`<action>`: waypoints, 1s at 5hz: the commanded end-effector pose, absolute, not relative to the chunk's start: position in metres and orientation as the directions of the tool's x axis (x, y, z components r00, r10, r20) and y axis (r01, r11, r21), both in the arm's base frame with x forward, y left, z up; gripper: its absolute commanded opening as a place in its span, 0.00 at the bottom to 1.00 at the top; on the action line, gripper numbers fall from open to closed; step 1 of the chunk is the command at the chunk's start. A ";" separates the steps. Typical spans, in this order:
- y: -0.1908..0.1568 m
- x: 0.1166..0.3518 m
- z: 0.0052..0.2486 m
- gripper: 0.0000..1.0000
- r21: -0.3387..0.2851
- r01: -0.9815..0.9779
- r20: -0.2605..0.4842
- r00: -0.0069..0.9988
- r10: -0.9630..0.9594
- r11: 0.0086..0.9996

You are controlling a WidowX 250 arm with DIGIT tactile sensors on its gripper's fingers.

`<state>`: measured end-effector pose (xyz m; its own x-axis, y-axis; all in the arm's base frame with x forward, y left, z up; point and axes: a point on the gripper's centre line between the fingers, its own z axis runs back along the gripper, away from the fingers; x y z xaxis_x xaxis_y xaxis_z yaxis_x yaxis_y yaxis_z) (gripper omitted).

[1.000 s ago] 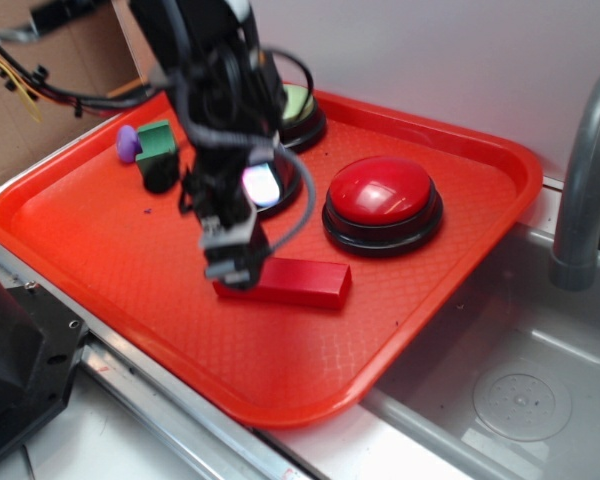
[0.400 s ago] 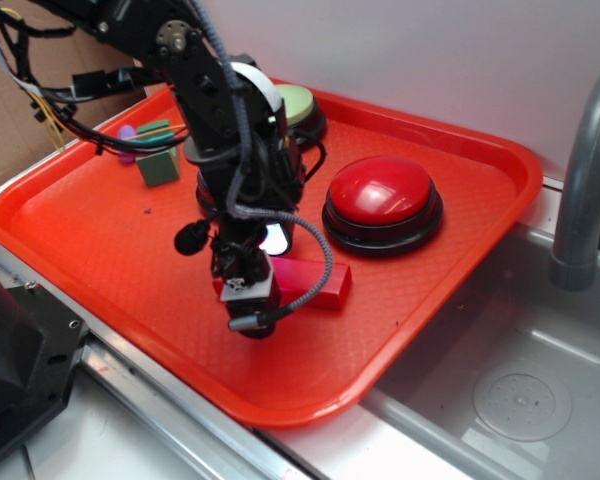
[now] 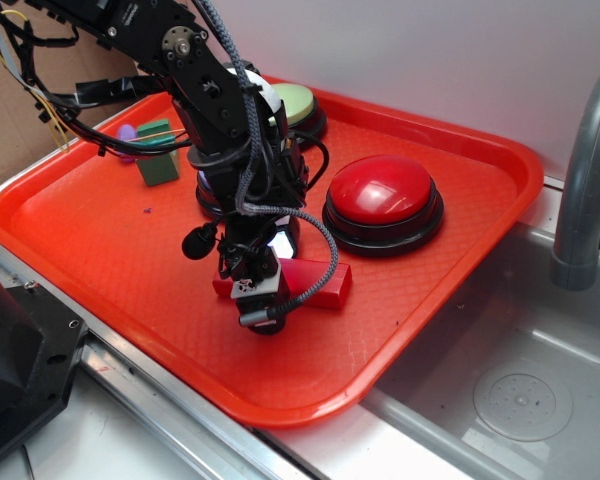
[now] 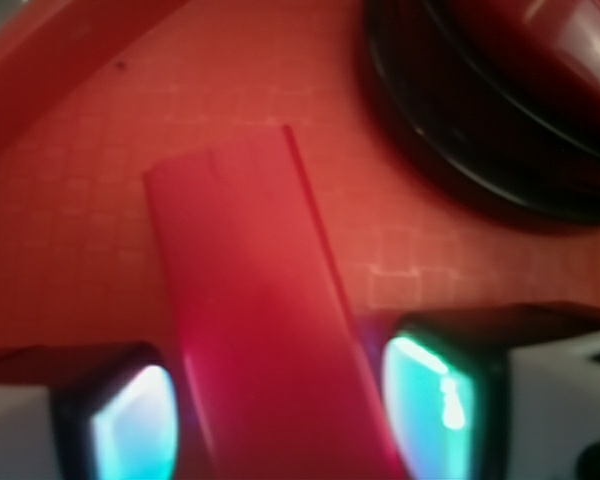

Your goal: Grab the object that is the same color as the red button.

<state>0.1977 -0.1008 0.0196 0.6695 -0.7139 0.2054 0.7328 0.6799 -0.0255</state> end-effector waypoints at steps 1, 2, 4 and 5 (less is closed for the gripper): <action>-0.112 0.198 0.031 0.00 0.042 0.698 0.167 0.700 -0.694 0.715; -0.104 0.204 0.062 0.00 0.097 0.584 0.101 0.799 -0.592 0.806; -0.051 0.200 0.140 0.00 0.037 0.253 0.150 0.955 -0.255 0.967; -0.019 0.185 0.167 0.00 0.009 0.113 0.186 0.976 -0.113 0.994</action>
